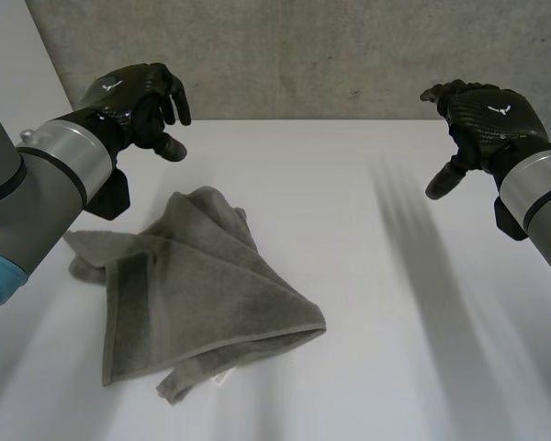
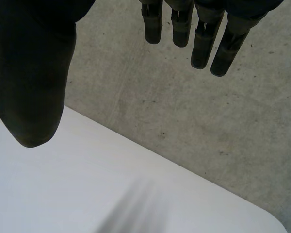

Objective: Fold the towel.

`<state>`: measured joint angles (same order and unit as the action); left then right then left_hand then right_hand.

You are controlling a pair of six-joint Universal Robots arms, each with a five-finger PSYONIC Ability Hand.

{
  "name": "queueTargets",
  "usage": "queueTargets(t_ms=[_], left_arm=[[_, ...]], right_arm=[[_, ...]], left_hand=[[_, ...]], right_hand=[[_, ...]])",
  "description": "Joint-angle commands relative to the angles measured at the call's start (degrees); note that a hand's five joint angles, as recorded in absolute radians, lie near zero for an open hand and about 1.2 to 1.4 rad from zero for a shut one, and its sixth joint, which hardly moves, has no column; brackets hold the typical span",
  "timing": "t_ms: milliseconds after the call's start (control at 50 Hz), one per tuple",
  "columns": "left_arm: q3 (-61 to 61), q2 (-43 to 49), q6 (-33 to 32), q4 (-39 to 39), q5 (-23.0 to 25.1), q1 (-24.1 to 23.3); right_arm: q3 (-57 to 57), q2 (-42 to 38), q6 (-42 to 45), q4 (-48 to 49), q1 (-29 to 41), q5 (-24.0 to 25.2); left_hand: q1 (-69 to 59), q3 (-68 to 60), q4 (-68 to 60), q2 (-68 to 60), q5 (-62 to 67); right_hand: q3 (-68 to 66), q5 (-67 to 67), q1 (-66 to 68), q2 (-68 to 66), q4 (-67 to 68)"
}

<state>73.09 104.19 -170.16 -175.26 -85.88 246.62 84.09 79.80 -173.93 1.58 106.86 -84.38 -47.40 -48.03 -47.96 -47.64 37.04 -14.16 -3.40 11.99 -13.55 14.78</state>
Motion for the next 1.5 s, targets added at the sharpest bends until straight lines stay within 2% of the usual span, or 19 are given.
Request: queueTargets(t_ms=[20, 220, 360, 500, 600, 660, 700, 720, 760, 860, 1120, 1200, 1260, 1280, 1320, 1340, 1380, 1420, 1500], left_arm=[[0.04, 0.05, 0.00, 0.01, 0.01, 0.00], [0.04, 0.22, -0.26, 0.01, 0.27, 0.00], [0.47, 0.49, -0.79, 0.36, 0.71, -0.26], [1.09, 3.04, -1.23, 3.79, 1.77, -1.67], [2.85, 5.15, -4.13, 7.13, 4.23, -4.13], [5.22, 6.47, -8.53, 7.92, 4.58, -4.39], [8.02, 7.25, -13.77, 8.09, 4.58, -4.48], [8.03, 7.26, -13.80, 8.09, 4.58, -4.48], [11.71, 7.52, -18.35, 7.74, 4.49, -4.57], [16.20, 9.10, -23.10, 6.26, 4.05, -4.40], [19.64, 13.67, -24.08, -3.76, 2.65, -4.48], [19.55, 14.20, -24.17, -5.00, 1.59, -4.57], [19.20, 14.46, -24.17, -5.44, 0.45, -4.66], [18.93, 14.55, -24.26, -5.61, -0.16, -4.75], [18.58, 14.46, -24.26, -5.79, -0.87, -4.75], [18.58, 14.46, -24.26, -5.79, -0.87, -4.75], [18.32, 14.55, -24.35, -5.79, -1.04, -4.75], [18.14, 14.81, -24.35, -5.79, -1.04, -4.83], [17.88, 14.99, -24.35, -5.70, -1.04, -4.83]], right_arm=[[0.02, -0.35, 0.00, 0.09, 0.10, 0.00], [0.02, -1.05, 0.00, 0.00, 0.28, -0.09], [0.02, -2.45, 0.09, -0.52, 0.37, 0.00], [-0.16, -4.57, 0.17, -6.42, 0.54, 1.85], [1.95, -7.37, -0.09, -12.21, 2.38, 9.56], [2.92, -8.26, -0.09, -12.30, 3.35, 11.08], [5.02, -9.83, -0.18, -10.21, 4.84, 11.95], [5.03, -9.84, -0.18, -10.20, 4.85, 11.96], [7.13, -12.38, -0.53, -4.78, 6.60, 11.61], [10.03, -16.07, -3.42, 2.97, 8.45, 11.43], [9.95, -22.49, -6.33, 7.73, 13.02, 11.08], [9.86, -23.03, -6.59, 8.70, 13.99, 10.81], [9.51, -23.55, -8.43, 9.93, 15.04, 10.90], [9.51, -23.55, -8.44, 9.93, 15.04, 10.90], [9.16, -24.08, -10.19, 11.51, 15.13, 10.99], [9.16, -24.08, -10.20, 11.51, 15.13, 10.99], [8.29, -25.13, -11.33, 12.39, 15.13, 11.16], [7.59, -25.66, -11.60, 12.39, 15.13, 11.16], [6.70, -26.28, -11.78, 12.39, 15.13, 10.99]], left_hand=[[7.06, 7.69, 7.62, 7.29, -6.70], [33.81, 34.44, 34.37, 34.05, -33.45], [34.33, 34.96, 34.89, 34.56, -33.97], [33.66, 34.28, 34.21, 33.89, -33.30], [32.65, 33.27, 33.21, 32.88, -32.29], [32.65, 33.27, 33.21, 32.88, -32.29], [32.65, 33.27, 33.21, 32.88, -32.29], [32.65, 33.27, 33.21, 32.88, -32.29], [32.65, 33.27, 33.21, 32.88, -32.29], [33.15, 33.78, 33.71, 33.38, -32.79], [33.66, 34.28, 34.22, 33.89, -33.30], [32.98, 33.61, 33.54, 33.22, -32.62], [30.80, 31.42, 31.35, 31.03, -30.44], [27.47, 28.09, 28.02, 27.70, -27.11], [16.55, 17.17, 17.11, 16.78, -16.19], [16.50, 17.13, 17.06, 16.73, -16.14], [10.95, 11.57, 11.51, 11.18, -10.59], [1.90, 2.53, 2.46, 2.13, -1.54], [-2.85, -2.22, -2.29, -2.61, 3.21]], right_hand=[[4.16, 3.40, -1.99, 3.55, -4.78], [4.16, 3.40, -1.99, 3.55, -4.78], [4.16, 3.40, -1.99, 3.55, -4.78], [4.16, 3.40, -1.99, 3.55, -4.78], [4.16, 3.40, -1.99, 3.55, -4.78], [4.16, 3.40, -1.99, 3.55, -4.78], [4.16, 3.40, -1.99, 3.55, -4.78], [4.16, 3.40, -1.99, 3.55, -4.78], [4.16, 3.40, -1.99, 3.55, -4.78], [4.16, 3.40, -1.99, 3.55, -4.78], [4.16, 3.40, -1.99, 3.55, -4.78], [-0.80, -1.56, 2.97, -1.42, 0.18], [-20.92, -21.67, 23.08, -21.53, 20.30], [-20.99, -21.75, 23.16, -21.60, 20.37], [-34.04, -34.80, 36.21, -34.66, 33.43], [-34.11, -34.87, 36.28, -34.72, 33.49], [-45.66, -46.42, 47.83, -46.27, 45.04], [-49.88, -50.64, 52.05, -50.49, 49.26], [-57.99, -58.75, 60.16, -58.61, 57.38]])
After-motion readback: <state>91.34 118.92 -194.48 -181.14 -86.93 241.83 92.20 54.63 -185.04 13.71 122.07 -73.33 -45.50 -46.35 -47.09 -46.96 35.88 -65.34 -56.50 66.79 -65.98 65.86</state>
